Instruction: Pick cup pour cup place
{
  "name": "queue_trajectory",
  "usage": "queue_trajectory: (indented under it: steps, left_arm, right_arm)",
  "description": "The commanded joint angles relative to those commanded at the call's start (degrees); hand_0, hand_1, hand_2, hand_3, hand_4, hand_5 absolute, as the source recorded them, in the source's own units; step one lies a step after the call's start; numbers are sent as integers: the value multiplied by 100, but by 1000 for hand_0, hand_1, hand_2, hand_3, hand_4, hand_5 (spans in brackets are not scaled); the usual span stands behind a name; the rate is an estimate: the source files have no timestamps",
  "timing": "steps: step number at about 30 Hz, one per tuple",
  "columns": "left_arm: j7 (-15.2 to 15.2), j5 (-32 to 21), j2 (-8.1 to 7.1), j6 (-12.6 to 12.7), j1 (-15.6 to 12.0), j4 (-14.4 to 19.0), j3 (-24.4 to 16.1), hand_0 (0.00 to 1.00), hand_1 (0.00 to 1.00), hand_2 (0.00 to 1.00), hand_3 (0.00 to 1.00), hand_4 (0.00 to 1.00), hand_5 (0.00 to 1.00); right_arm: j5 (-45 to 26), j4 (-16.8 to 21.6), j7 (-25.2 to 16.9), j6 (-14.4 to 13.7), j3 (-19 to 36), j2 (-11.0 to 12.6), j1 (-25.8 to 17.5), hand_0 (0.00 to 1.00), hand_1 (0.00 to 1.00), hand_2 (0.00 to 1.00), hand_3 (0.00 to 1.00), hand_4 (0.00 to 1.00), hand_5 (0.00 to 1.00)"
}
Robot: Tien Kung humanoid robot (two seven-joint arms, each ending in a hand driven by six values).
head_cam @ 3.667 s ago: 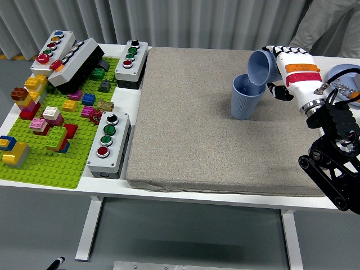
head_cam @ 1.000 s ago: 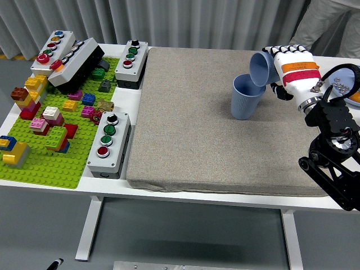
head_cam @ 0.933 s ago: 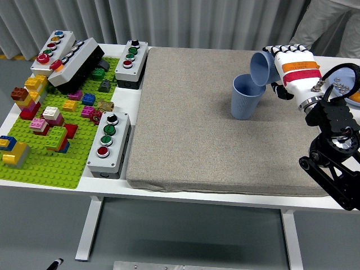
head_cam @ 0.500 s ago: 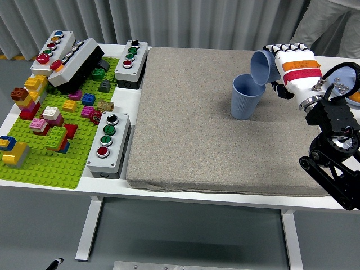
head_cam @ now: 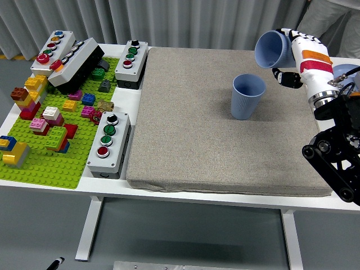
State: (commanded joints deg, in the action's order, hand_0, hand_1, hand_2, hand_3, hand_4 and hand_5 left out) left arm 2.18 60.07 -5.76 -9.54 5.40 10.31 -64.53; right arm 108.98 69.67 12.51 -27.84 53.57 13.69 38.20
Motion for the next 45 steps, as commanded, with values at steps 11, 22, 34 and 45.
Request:
queue_trajectory:
  steps: [11,22,34,45]
  left_arm:
    - [11,6,12,-8,-10,0,14,837,809,884,805,643,998]
    - [12,1,17,-14,-33,0,46,836,810,884,805,643,998]
    - [4,7,20,-18,4,0,55,837,809,886,805,640,998]
    - [4,21,34,-21,24,0,66,837,809,885,805,638,998]
  right_arm:
    - [-2644,-61,-947,-48,744,-139,-251,855,647,511,525,524,2]
    - [-5294,-218,-1086,252,1128,-255,-498,854,647,512,526,527,2]
    - [-5553,-431,-1225,31,869,-191,-860,859,650,513,528,523,2]
    - [-5763,-721,-1728,35,557,-217,-1101,861,651,515,528,524,2]
